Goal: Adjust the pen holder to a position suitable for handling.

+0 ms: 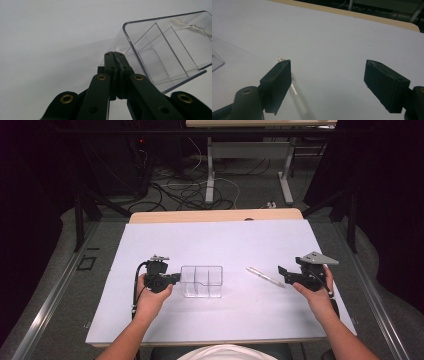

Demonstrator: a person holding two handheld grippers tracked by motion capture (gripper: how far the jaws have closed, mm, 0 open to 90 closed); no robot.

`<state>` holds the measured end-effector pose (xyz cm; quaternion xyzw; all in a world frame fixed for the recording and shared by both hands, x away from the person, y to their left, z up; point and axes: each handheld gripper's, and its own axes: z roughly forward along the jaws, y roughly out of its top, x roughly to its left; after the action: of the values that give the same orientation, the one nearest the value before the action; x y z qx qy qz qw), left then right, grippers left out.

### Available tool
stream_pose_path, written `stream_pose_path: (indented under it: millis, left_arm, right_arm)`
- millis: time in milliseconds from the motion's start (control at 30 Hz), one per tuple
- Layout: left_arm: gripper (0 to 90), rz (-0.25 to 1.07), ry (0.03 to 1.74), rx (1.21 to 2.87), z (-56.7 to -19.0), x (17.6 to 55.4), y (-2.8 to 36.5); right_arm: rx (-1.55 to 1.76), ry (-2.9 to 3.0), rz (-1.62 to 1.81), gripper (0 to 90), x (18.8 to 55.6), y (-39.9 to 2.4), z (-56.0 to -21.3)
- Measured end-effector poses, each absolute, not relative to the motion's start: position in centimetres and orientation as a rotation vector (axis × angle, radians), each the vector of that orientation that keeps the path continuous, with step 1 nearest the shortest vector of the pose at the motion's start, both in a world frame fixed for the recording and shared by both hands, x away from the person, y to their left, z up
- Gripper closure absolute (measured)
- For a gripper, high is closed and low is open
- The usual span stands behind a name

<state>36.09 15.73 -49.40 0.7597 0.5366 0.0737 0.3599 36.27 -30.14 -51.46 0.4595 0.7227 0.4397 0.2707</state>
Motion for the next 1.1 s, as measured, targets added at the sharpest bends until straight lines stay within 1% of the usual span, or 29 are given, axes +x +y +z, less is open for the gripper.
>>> stream_pose_path:
  millis: [133, 233, 300, 667, 967, 1100]
  left_arm:
    - [90.0, 0.169, 1.371, 1.965, -49.6, 36.1, 14.9]
    - [90.0, 0.168, 1.361, 1.978, -49.7, 35.9, 14.2]
    - [90.0, 0.166, 1.357, 1.981, -49.7, 35.9, 13.9]
    - [90.0, 0.115, 1.296, 2.046, -50.2, 35.4, 11.7]
    - [90.0, 0.098, 1.279, 2.038, -50.3, 35.5, 11.7]
    - [86.0, 0.107, 1.271, 2.04, -50.2, 35.7, 12.1]
  right_arm:
    - [1.246, 1.966, 1.19, 25.0, 36.2, -29.9, -51.6]
    - [1.23, 1.977, 1.176, 31.0, 36.3, -29.8, -51.6]
    - [1.238, 1.98, 1.175, 33.3, 36.2, -29.7, -51.6]
    - [1.238, 2.015, 1.139, 37.7, 36.5, -29.3, -51.7]
    - [1.149, 2.108, 1.061, 39.0, 36.9, -28.4, -51.0]
    - [1.116, 2.218, 1.025, 39.0, 37.5, -27.1, -51.1]
